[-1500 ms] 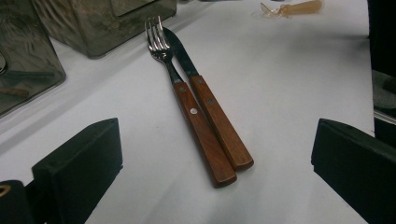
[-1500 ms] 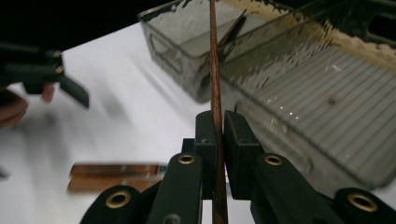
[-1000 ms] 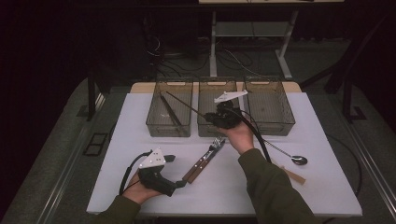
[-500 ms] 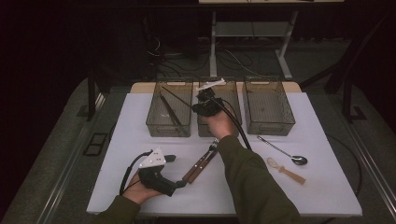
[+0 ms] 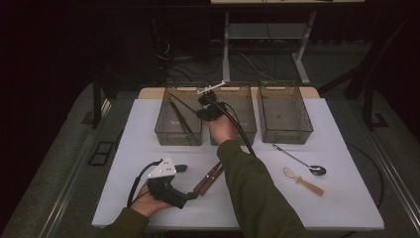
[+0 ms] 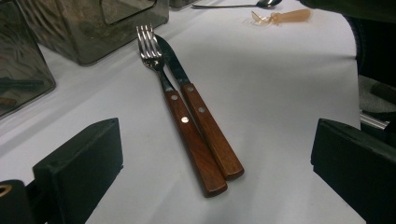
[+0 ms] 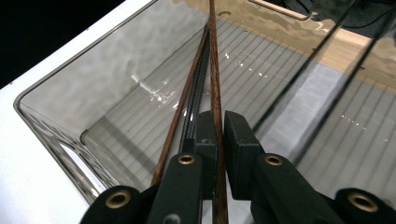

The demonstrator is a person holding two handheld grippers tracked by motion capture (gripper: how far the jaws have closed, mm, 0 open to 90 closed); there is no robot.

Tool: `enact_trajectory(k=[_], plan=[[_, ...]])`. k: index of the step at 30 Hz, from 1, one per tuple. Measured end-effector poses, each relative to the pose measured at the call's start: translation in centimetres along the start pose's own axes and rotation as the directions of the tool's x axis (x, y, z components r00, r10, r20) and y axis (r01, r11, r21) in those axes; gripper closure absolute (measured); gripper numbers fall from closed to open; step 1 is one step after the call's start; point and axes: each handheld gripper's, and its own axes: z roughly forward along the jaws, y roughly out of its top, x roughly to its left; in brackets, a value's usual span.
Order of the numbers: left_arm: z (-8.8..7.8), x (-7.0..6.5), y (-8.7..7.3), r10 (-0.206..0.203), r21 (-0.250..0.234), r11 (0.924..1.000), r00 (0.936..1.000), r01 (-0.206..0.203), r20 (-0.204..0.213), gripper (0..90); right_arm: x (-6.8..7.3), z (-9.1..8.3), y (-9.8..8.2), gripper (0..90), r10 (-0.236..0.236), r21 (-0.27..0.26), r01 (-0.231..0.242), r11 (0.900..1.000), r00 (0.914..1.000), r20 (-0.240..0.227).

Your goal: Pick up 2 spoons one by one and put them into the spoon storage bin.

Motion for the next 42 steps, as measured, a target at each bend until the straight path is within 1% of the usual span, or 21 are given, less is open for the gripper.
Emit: enact_trajectory(k=[3,6,9,11,15,19,22,25,28,30,34,35,40,42], plan=[[0.0,0.0,0.0,-0.001,0.000,1.0000,1.0000,0.001,0.001,1.0,0.5,0.3,0.1,83.9,0.001,0.001,-0.001,1.000,0.9999,-0.013],[0.1,0.0,0.0,0.000,0.002,1.0000,1.0000,0.000,0.004,1.1,1.0,0.5,0.2,82.9,-0.012,0.002,0.012,1.000,0.9995,-0.028],[0.1,0.0,0.0,-0.001,0.001,1.0000,1.0000,0.001,0.006,1.1,1.2,0.5,0.2,81.8,-0.022,-0.003,0.022,1.000,0.9987,-0.045],[0.0,0.0,0.0,-0.003,0.001,1.0000,1.0000,0.003,0.006,1.5,1.3,0.5,0.2,78.9,-0.027,-0.009,0.026,1.000,0.9981,-0.055],[0.1,0.0,0.0,-0.001,0.000,1.0000,1.0000,0.001,0.005,1.5,1.3,0.3,0.2,74.0,-0.045,-0.016,0.044,0.999,0.9975,-0.054],[0.0,0.0,0.0,0.000,0.004,1.0000,1.0000,0.000,0.005,1.5,1.1,-0.1,0.2,67.2,-0.048,-0.017,0.047,0.999,0.9963,-0.072],[0.0,0.0,0.0,0.001,0.004,1.0000,1.0000,-0.001,0.006,1.5,1.0,-0.6,-0.1,63.2,-0.053,-0.034,0.050,0.998,0.9940,-0.095],[0.0,0.1,0.0,0.009,0.006,0.9999,0.9999,-0.009,0.005,1.5,0.8,-1.2,-0.5,57.8,-0.063,-0.054,0.057,0.997,0.9917,-0.112],[0.0,0.1,0.0,0.007,0.007,1.0000,1.0000,-0.007,0.006,1.5,0.6,-1.8,-1.1,53.2,-0.074,-0.070,0.064,0.996,0.9864,-0.147],[0.1,0.0,0.0,0.005,0.005,1.0000,1.0000,-0.005,0.006,1.5,0.5,-2.4,-1.6,49.9,-0.087,-0.079,0.075,0.994,0.9830,-0.162],[0.2,0.1,-0.1,-0.004,0.006,1.0000,1.0000,0.004,0.002,1.5,-0.1,-3.4,-2.5,43.7,-0.121,-0.094,0.106,0.990,0.9781,-0.169],[0.2,0.1,-0.1,-0.008,0.005,1.0000,1.0000,0.008,0.001,1.4,-0.3,-3.6,-2.7,42.8,-0.124,-0.098,0.109,0.989,0.9774,-0.171],[0.1,0.2,-0.1,0.001,0.013,0.9999,1.0000,-0.001,-0.004,1.4,-1.0,-5.0,-3.6,38.1,-0.146,-0.119,0.125,0.985,0.9724,-0.182],[0.2,0.2,-0.2,-0.007,0.013,0.9999,1.0000,0.007,-0.002,1.3,-1.3,-5.5,-3.9,36.4,-0.156,-0.124,0.134,0.983,0.9690,-0.191]])
